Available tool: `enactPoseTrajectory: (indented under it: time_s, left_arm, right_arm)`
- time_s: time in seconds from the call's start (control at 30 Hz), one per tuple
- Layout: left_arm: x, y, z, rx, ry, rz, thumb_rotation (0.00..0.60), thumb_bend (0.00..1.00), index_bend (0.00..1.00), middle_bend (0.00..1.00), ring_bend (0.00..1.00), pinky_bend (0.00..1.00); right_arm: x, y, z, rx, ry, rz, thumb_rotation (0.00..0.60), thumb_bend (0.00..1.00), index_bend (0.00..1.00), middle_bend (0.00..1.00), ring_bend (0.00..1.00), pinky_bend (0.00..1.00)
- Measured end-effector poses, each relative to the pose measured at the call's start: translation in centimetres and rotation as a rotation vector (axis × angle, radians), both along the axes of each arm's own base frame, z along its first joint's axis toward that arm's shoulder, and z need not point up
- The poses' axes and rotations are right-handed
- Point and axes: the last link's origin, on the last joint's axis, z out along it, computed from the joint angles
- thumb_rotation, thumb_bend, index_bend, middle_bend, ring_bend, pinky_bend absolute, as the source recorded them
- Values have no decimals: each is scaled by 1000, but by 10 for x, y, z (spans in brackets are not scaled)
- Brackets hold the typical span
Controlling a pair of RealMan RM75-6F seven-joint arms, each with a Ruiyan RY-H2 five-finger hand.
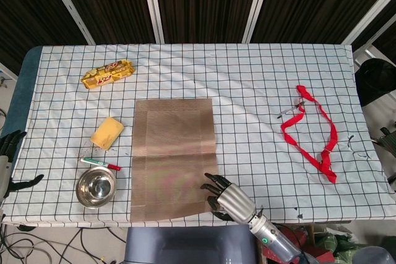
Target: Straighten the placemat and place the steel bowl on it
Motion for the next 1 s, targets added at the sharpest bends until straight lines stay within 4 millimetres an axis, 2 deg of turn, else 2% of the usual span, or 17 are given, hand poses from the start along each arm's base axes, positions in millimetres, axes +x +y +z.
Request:
enactPoseTrajectory:
  time_s: [0.57,0.77,1.0]
  left_arm:
    - [1,-1,-2,-10,-2,-5,600,91,98,47,0,0]
    - [1,-1,-1,-8,-5,-3,600,91,98,47,0,0]
    - [1,-1,-1,-7,-6,-2,600,91,98,47,0,0]
  right_arm:
    - [-55,-39,89,-183,209,-147,600,406,697,256,59,168]
    - [-64,-58,103,-214,294,-200,600,404,697,256,59,168]
    - [-67,-84,109,-243,403,-216,600,406,697,257,59,168]
